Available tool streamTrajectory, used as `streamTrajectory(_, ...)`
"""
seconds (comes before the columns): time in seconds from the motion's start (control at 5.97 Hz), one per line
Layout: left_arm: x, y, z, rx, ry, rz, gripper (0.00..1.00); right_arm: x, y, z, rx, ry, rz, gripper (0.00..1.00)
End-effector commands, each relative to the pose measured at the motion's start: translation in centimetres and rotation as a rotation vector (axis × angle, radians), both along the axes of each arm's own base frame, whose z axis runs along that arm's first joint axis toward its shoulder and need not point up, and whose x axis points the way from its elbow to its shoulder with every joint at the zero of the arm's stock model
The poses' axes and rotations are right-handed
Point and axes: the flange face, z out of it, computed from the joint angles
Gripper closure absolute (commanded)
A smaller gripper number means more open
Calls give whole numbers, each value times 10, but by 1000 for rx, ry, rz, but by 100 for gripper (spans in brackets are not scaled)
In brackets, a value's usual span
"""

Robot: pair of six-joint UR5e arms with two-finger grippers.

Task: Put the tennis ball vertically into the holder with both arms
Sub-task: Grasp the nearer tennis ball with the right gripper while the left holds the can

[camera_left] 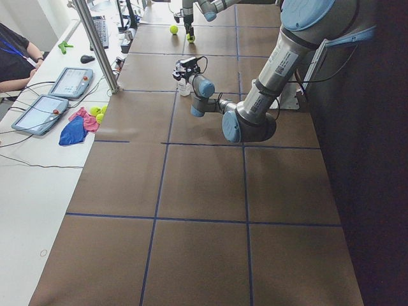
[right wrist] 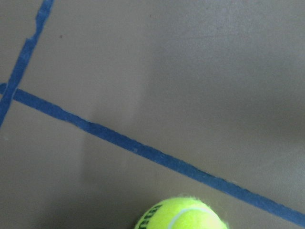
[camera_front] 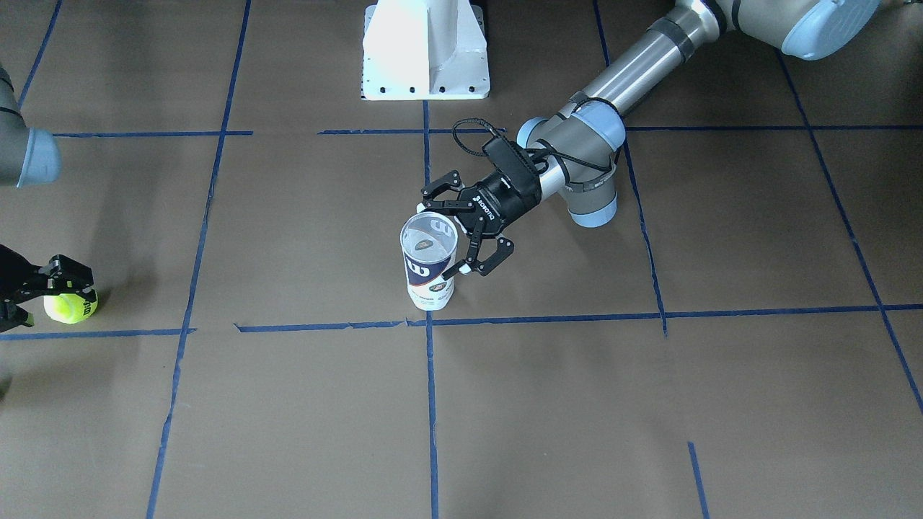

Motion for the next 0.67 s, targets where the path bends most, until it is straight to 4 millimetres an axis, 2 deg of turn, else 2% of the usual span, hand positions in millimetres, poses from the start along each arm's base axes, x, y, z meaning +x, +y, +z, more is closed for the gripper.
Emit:
streamTrajectory(0.0, 0, 0, 1, -1, 0, -1, 5, -5, 1, 12, -4, 31, -3, 5)
streamTrajectory(0.34, 0, 0, 1, -2, -2, -1, 5, -13, 1, 9, 15, 46, -9, 74)
streamTrajectory(0.5, 0, 0, 1, -1, -2, 0, 5, -16, -3, -10, 32, 23, -5, 90)
